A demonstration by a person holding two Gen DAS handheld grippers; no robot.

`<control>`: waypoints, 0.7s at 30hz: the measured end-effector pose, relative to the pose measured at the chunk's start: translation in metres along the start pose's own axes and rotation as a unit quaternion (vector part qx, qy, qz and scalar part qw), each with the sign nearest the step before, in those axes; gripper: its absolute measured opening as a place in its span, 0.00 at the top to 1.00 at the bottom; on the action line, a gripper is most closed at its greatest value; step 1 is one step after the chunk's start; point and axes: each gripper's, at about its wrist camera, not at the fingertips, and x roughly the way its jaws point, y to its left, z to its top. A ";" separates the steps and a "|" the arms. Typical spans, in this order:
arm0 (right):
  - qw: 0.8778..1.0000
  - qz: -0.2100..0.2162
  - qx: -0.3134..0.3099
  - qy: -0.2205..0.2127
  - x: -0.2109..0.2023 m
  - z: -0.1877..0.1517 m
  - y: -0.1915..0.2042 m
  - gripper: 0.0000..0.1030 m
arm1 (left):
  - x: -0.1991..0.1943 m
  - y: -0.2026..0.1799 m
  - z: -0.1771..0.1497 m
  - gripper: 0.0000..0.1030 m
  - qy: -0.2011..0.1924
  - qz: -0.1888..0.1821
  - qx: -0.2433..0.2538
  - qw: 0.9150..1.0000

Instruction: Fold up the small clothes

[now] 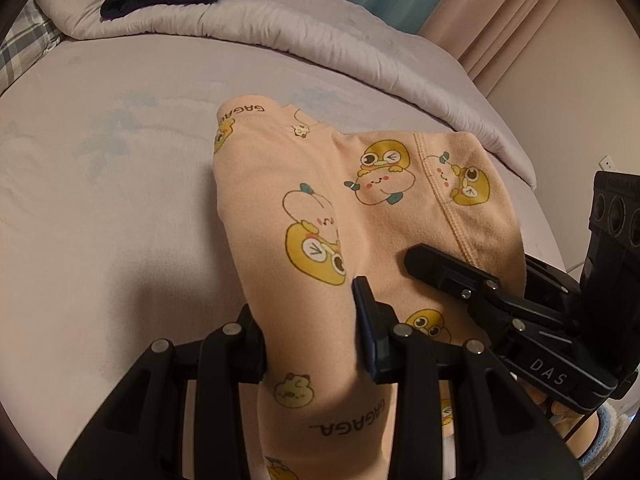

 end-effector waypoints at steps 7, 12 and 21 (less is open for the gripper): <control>1.000 0.000 0.007 0.011 0.004 -0.005 0.000 0.74 | 0.006 0.004 -0.001 0.66 0.011 0.000 -0.003 1.000; 1.000 -0.005 0.008 0.022 0.009 -0.010 0.000 0.74 | 0.013 0.005 -0.004 0.66 0.020 0.004 -0.002 1.000; 0.999 -0.008 0.015 0.031 0.014 -0.015 -0.002 0.74 | 0.019 0.003 -0.005 0.66 0.027 0.008 0.000 1.000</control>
